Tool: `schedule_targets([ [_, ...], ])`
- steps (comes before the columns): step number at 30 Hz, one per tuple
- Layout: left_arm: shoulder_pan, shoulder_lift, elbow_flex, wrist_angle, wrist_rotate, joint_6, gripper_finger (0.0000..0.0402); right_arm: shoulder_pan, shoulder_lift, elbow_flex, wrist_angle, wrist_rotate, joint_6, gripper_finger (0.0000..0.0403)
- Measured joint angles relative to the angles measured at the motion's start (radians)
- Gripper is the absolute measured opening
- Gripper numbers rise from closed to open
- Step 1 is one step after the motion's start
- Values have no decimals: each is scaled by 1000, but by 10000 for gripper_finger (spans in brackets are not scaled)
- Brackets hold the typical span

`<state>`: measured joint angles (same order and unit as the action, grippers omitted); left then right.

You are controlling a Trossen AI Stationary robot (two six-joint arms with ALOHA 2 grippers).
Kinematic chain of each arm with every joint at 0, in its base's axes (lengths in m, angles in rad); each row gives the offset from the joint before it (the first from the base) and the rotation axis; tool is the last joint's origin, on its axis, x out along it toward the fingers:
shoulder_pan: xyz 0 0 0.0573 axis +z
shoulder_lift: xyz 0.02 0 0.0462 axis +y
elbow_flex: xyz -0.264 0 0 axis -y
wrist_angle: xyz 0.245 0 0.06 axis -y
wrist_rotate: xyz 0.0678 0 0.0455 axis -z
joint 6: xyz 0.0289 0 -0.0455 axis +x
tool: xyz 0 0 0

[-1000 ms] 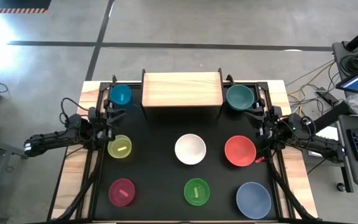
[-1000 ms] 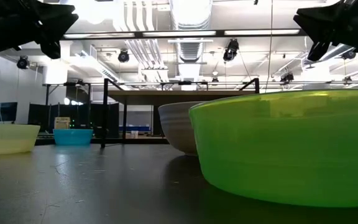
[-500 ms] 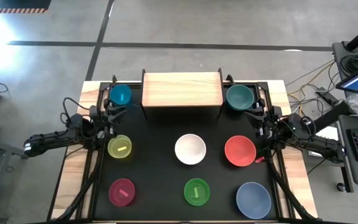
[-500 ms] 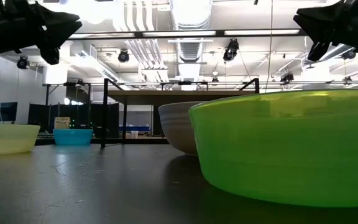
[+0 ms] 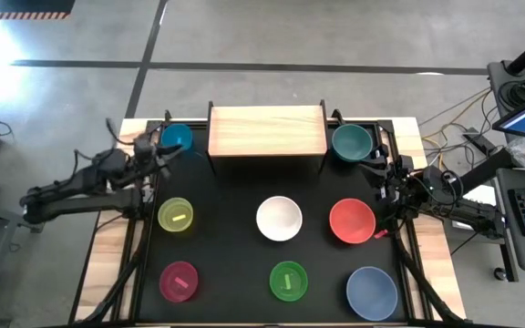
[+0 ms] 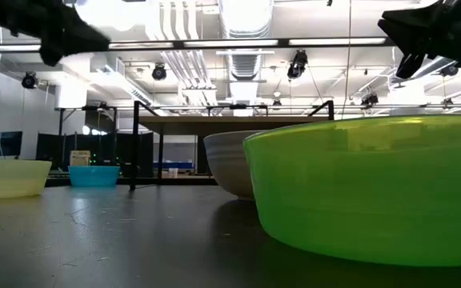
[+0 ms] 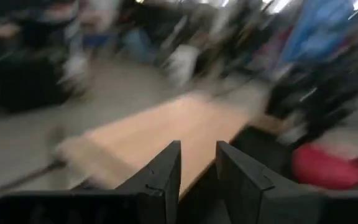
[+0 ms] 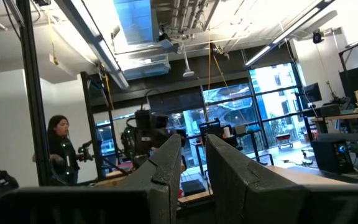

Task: Place and stack bowls onto a shelf
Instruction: Put the small blue bowl on the shelf

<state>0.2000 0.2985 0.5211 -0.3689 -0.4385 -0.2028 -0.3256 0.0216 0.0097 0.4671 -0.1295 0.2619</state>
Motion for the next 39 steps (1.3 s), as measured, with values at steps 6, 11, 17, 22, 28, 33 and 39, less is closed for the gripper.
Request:
schedule_targets([
  [6,1,124,130,-319,-123,-156,84,0,0,0,0,0,0,66],
  [11,6,214,193,-500,-123,-240,84,0,0,0,0,0,0,66],
  [17,57,302,241,-634,-126,-324,84,0,0,0,0,0,0,66],
  [22,128,369,274,-643,-109,-335,84,0,0,0,0,0,0,66],
  [28,239,507,326,-635,-48,-302,84,0,0,0,0,0,0,66],
  [33,335,635,383,-622,10,-260,84,0,0,0,0,0,0,66],
  [39,473,767,461,-626,140,-144,84,0,0,0,0,0,0,66],
])
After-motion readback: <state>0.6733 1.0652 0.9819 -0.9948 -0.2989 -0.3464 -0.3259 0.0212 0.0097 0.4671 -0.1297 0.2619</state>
